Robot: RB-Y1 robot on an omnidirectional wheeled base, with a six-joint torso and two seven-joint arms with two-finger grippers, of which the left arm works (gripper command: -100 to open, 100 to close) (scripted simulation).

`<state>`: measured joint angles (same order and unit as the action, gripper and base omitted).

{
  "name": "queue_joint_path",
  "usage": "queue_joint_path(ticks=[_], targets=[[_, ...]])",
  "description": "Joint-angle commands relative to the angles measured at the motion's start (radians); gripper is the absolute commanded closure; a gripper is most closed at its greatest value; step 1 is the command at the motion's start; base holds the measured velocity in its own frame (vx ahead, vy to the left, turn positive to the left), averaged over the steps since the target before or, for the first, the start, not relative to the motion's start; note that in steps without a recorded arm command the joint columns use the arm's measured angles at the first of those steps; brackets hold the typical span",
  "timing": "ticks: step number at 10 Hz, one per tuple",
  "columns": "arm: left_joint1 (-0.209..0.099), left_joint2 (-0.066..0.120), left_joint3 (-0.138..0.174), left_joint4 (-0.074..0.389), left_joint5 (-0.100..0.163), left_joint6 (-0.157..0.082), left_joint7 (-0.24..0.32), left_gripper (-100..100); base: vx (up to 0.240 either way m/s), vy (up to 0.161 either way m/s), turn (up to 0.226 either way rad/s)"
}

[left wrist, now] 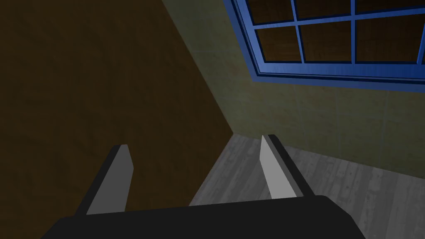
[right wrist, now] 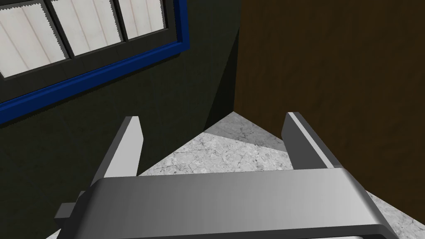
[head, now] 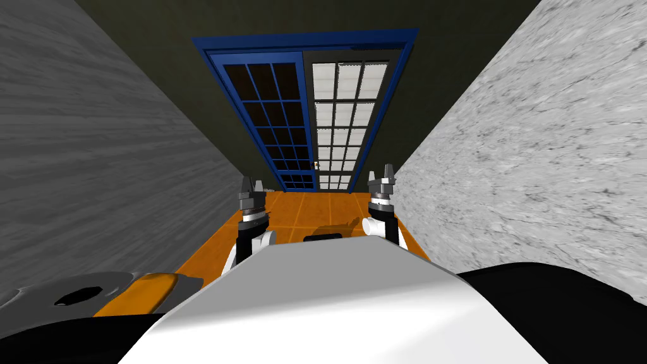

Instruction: Pull the door open

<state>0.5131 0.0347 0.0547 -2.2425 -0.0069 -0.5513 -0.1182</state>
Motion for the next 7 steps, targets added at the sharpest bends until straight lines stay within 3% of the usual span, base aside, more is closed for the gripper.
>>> queue_joint_path(ticks=[1,5,7], targets=[[-0.008,0.007,0.008,0.033,-0.007,-0.007,-0.030,-100,0.134,-0.001,-0.053],[-0.026,0.019,0.027,0.111,-0.025,-0.023,-0.099,-100,0.182,-0.008,-0.048],[-0.032,0.023,0.033,0.138,-0.031,-0.029,-0.124,-100,0.099,-0.008,-0.031]])
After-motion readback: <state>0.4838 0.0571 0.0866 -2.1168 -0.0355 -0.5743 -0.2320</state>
